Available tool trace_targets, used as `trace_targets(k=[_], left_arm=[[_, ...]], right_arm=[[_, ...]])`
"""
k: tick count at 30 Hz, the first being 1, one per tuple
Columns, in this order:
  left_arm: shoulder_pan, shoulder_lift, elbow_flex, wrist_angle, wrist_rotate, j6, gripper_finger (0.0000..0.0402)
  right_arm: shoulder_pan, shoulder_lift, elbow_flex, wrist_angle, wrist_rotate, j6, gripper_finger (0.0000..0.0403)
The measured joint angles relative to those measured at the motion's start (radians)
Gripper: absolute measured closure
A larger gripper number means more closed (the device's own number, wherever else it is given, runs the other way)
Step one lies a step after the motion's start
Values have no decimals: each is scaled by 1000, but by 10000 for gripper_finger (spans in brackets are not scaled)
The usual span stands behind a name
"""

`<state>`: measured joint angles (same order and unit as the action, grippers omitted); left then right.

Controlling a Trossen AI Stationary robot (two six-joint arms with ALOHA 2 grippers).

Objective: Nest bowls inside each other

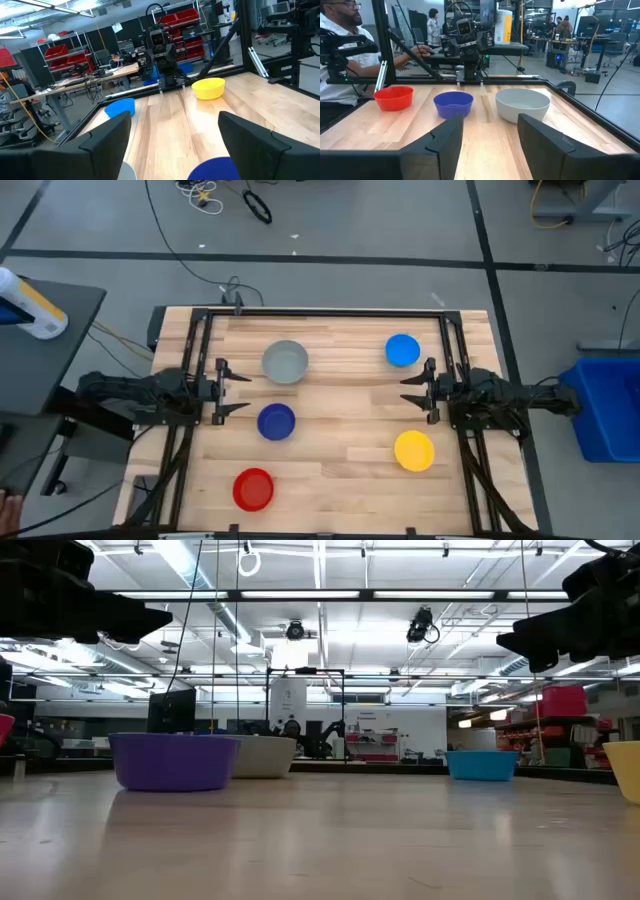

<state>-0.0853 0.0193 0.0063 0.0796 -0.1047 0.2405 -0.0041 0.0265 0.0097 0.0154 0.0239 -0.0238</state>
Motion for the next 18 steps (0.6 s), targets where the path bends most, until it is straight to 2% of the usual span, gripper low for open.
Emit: trace_targets(k=[18], left_arm=[[0,0,0,0,0,0,95]], right_arm=[[0,0,0,0,0,0,180]])
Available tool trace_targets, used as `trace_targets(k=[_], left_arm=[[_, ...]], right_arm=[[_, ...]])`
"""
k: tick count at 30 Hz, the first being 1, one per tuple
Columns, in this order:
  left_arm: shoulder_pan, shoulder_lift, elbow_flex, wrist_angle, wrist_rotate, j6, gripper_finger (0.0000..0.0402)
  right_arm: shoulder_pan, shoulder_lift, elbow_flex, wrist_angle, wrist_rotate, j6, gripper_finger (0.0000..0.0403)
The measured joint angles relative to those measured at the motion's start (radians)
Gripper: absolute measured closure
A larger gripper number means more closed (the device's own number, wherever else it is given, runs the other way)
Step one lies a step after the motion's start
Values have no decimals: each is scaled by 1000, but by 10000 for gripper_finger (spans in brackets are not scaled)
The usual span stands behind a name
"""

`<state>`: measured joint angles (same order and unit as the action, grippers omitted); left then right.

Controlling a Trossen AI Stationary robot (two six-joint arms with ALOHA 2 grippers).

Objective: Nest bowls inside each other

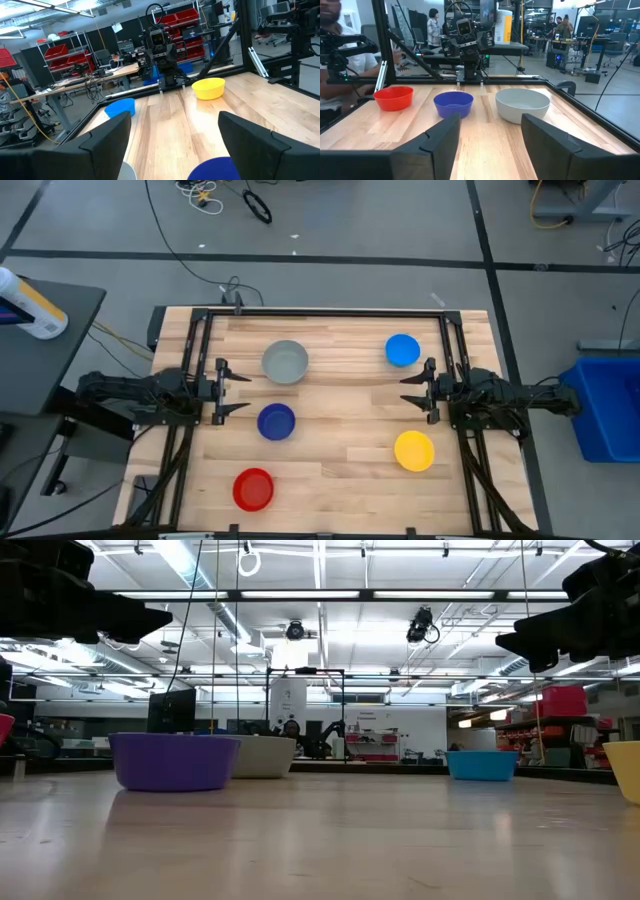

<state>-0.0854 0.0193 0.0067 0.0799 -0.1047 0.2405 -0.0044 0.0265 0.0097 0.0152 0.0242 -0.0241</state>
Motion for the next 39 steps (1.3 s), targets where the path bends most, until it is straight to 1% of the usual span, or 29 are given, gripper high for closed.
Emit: trace_targets(k=[16,39], left_arm=[[0,0,0,0,0,0,95],[0,0,0,0,0,0,95]], right_arm=[[0,0,0,0,0,0,166],[0,0,0,0,0,0,137]])
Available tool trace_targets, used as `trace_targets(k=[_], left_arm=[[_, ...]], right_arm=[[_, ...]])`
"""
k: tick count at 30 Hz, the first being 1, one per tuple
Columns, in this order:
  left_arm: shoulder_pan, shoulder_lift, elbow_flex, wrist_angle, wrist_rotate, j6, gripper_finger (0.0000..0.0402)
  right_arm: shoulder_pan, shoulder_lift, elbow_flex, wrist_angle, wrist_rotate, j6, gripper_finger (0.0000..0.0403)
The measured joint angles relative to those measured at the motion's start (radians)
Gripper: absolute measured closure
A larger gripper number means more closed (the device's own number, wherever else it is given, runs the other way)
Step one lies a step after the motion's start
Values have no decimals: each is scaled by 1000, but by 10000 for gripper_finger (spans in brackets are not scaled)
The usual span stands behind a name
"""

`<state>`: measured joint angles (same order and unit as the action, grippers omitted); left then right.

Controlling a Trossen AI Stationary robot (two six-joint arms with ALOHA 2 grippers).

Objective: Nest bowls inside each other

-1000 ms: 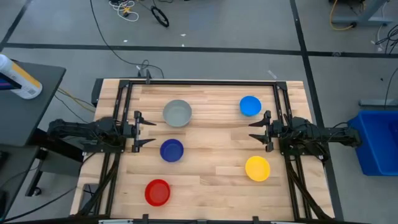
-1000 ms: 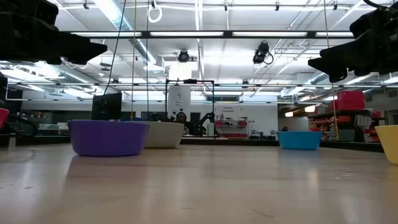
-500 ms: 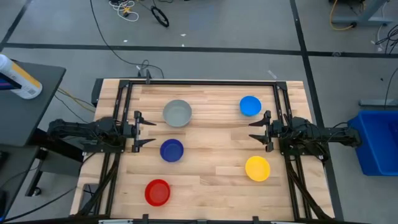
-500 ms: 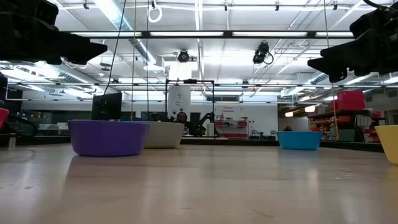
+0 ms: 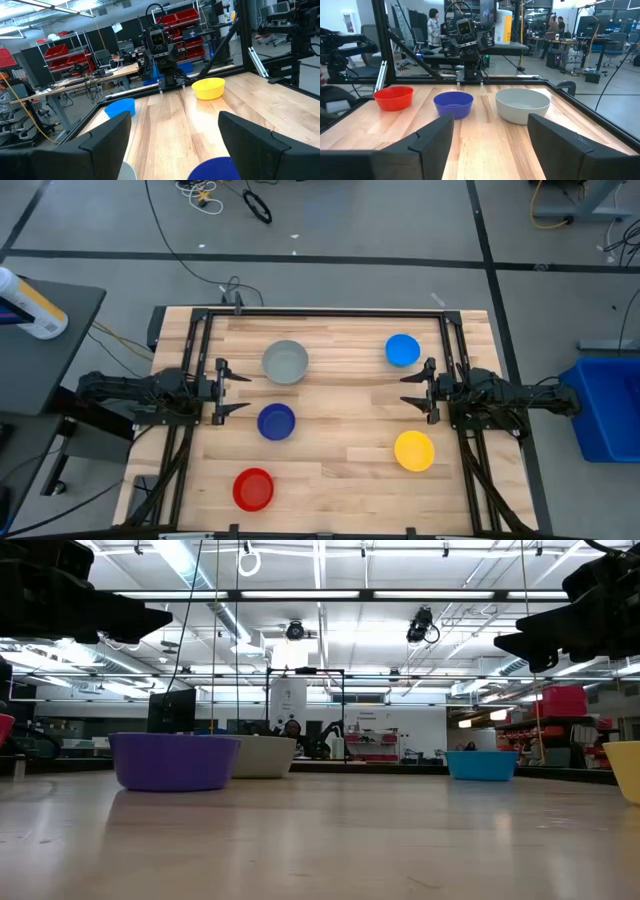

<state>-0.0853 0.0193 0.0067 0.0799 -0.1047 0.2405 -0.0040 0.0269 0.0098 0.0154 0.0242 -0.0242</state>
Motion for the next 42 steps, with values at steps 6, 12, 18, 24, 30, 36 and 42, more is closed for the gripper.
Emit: trace_targets(k=[6,12,18,24,30,36,42], left_arm=[[0,0,0,0,0,0,95],[0,0,0,2,0,0,95],[0,0,0,2,19,-1,95],[0,0,0,2,20,-99,95],[0,0,0,9,20,-277,95],[0,0,0,11,-9,-312,95],[0,0,0,69,-2,-333,95]], right_arm=[[0,0,0,0,0,0,142],[0,0,0,17,0,0,156],[0,0,0,20,0,0,170],[0,0,0,30,0,7,180],[-1,0,0,42,152,192,192],[-3,3,0,42,288,164,213],[-3,73,0,37,248,227,224]])
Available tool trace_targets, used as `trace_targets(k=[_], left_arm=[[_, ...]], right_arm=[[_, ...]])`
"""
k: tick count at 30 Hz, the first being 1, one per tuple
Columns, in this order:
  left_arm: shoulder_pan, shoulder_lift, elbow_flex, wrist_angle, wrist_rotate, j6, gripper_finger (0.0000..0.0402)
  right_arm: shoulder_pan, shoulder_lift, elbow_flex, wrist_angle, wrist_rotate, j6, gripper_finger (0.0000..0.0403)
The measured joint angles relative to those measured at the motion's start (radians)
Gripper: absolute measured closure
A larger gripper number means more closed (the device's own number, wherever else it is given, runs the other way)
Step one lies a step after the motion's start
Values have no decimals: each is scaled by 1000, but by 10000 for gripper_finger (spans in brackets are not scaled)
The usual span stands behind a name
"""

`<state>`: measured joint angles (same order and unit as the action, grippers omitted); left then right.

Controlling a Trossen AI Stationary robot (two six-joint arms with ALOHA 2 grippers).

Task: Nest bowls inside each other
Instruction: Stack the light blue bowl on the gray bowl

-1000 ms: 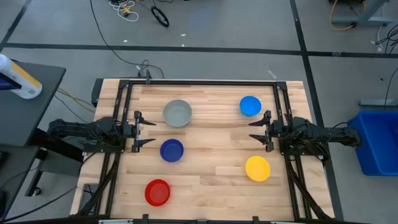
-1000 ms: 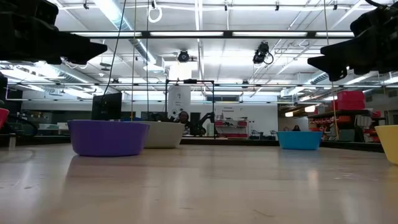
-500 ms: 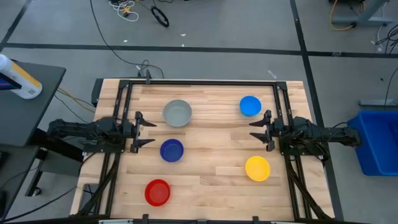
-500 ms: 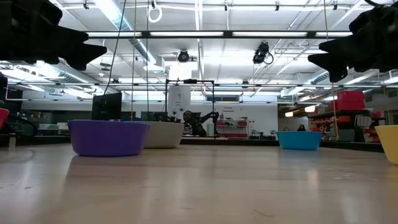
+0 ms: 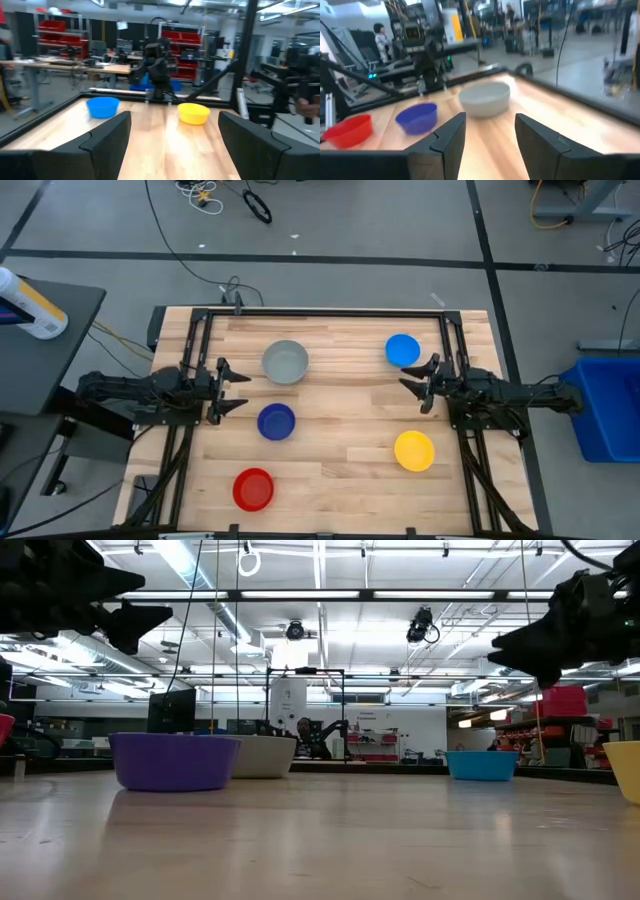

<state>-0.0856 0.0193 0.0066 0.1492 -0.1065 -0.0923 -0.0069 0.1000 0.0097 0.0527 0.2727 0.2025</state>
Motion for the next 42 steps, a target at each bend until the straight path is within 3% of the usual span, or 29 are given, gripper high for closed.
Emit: trace_targets(k=[5,8,16,19,22,30,42], left_arm=[[0,0,0,2,-9,20,95],[0,0,0,5,-85,17,95],[0,31,0,-60,-197,83,95],[0,63,0,-66,-225,83,95],[0,92,0,-65,-234,83,95],[0,114,0,-60,-234,78,95],[0,114,0,-62,-234,84,95]], right_arm=[[0,152,0,-4,-23,83,229],[-8,260,33,-71,-23,109,229],[-119,519,326,-391,-9,74,229],[-204,611,431,-475,-71,24,229],[-321,714,502,-537,-208,-3,226],[-556,1006,571,-567,-380,-100,206],[-654,1265,650,-510,-380,-231,218]])
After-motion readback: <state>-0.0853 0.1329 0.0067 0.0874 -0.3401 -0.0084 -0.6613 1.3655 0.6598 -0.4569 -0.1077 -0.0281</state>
